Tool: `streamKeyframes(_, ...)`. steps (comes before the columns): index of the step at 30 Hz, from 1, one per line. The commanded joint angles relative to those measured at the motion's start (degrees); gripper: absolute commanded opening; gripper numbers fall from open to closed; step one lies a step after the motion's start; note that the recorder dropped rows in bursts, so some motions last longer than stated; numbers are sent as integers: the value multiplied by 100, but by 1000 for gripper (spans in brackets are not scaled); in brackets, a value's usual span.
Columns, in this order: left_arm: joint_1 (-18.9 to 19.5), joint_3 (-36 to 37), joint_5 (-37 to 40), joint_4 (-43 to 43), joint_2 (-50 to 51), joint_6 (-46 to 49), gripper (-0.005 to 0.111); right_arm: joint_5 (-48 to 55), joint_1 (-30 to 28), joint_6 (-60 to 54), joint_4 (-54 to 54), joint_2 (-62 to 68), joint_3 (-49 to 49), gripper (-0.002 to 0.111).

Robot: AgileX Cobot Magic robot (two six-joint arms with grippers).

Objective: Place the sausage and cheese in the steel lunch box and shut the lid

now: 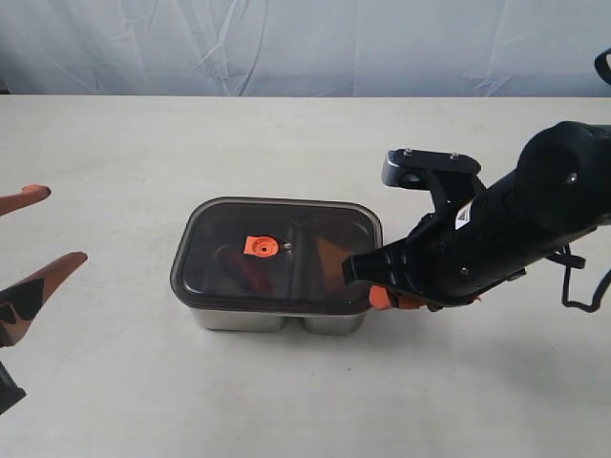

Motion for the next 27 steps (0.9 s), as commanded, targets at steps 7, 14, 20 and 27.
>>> streamKeyframes(7,17,-34,282,-145,-15,-58,50,-3,3,-34,-127,-522,19,7)
streamKeyframes(14,17,-34,-14,-402,205,-58,41,-178,3,-74,-110,-828,0,7)
streamKeyframes(20,17,-289,-527,-255,1459,-46,0,30,3,-502,4,-526,-228,7)
streamKeyframes(27,30,-1160,-541,-12,3298,-46,0,-8,3,-574,168,-390,-393,7)
